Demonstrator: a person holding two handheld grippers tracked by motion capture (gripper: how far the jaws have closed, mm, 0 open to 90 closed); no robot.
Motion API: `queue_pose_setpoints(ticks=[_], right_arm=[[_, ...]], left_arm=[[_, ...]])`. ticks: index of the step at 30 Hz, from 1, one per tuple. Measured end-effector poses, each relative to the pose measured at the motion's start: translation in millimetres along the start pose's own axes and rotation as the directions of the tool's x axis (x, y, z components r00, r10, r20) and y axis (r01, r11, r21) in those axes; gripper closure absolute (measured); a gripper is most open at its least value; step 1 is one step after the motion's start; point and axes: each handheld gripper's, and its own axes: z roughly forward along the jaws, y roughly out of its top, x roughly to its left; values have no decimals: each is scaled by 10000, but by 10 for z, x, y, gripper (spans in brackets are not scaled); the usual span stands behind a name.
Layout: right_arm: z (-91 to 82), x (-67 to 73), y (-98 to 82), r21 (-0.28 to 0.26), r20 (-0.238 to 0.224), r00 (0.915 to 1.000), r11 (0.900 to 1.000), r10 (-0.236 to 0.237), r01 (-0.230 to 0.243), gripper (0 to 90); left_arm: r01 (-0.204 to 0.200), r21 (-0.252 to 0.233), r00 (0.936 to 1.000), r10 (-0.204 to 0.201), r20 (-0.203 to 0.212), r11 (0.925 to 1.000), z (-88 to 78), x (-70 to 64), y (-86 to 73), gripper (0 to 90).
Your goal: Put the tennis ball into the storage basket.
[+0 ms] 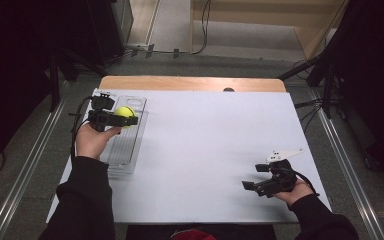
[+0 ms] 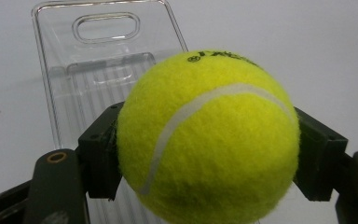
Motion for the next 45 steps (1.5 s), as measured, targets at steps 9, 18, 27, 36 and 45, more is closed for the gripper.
queue_pose_setpoints(ticks=[9,18,27,36,45], right_arm=[[2,-2,0,-1,-3,10000,10000,-4,4,73],[4,-7,3,-16,-18,10000,10000,-18,18,73],[4,-4,4,-3,1,10000,10000,-24,24,72],[9,-4,6,-17,-22,10000,10000,-30,30,73],[8,-3,6,-7,-28,10000,10000,-48,48,72]], left_arm=[[135,101,9998,-134,-114,9999,61,31,-27,256],[347,208,9991,-342,-261,9992,135,65,-64,255],[404,373,9977,-383,-562,9985,190,68,-78,253],[379,418,9968,-348,-724,9984,195,67,-80,245],[358,-69,9977,-361,-576,9993,107,24,-44,244]])
